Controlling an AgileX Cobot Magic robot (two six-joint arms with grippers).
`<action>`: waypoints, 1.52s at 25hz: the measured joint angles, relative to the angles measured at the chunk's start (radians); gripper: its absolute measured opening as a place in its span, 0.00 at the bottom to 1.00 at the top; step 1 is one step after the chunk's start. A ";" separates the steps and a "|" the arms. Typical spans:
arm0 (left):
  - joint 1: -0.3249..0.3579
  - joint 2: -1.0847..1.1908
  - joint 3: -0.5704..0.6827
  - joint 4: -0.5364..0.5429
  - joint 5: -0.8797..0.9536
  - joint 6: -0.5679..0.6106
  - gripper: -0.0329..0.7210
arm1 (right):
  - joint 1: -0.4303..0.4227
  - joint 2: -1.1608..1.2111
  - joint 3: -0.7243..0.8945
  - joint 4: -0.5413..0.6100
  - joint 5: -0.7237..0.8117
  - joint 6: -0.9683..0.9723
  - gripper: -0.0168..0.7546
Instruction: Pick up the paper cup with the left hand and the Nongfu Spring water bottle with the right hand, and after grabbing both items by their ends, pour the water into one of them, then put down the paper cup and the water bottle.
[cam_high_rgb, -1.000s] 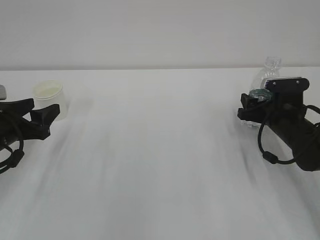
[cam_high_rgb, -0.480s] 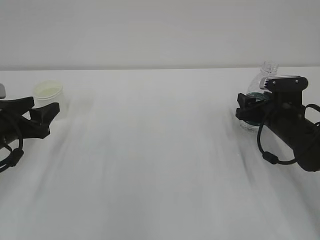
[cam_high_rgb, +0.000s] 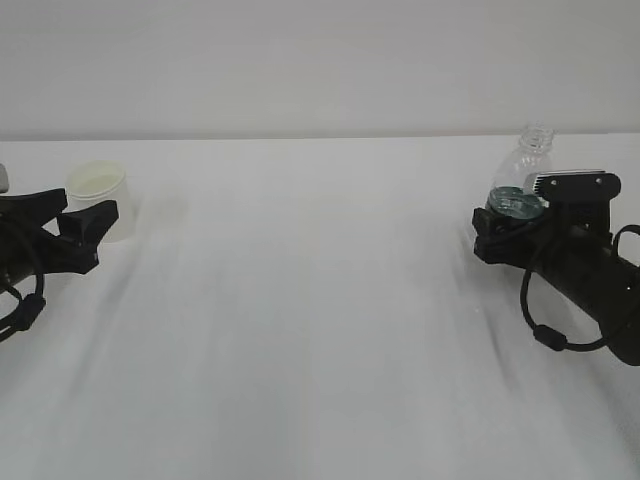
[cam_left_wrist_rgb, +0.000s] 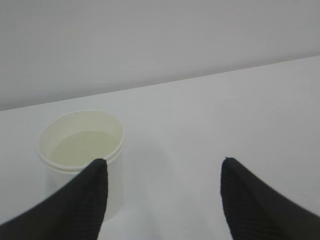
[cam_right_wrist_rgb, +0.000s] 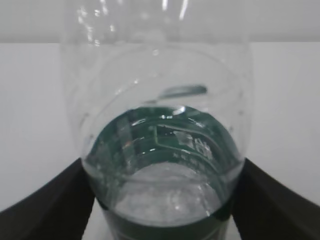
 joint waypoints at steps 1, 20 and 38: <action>0.000 0.000 0.000 0.002 0.000 0.000 0.71 | 0.000 -0.008 0.012 -0.004 -0.004 0.000 0.81; 0.000 -0.089 0.006 0.014 0.003 0.000 0.71 | 0.000 -0.221 0.258 -0.013 -0.067 0.009 0.81; 0.000 -0.538 0.018 -0.039 0.373 0.000 0.71 | 0.000 -0.486 0.328 -0.027 0.029 0.011 0.81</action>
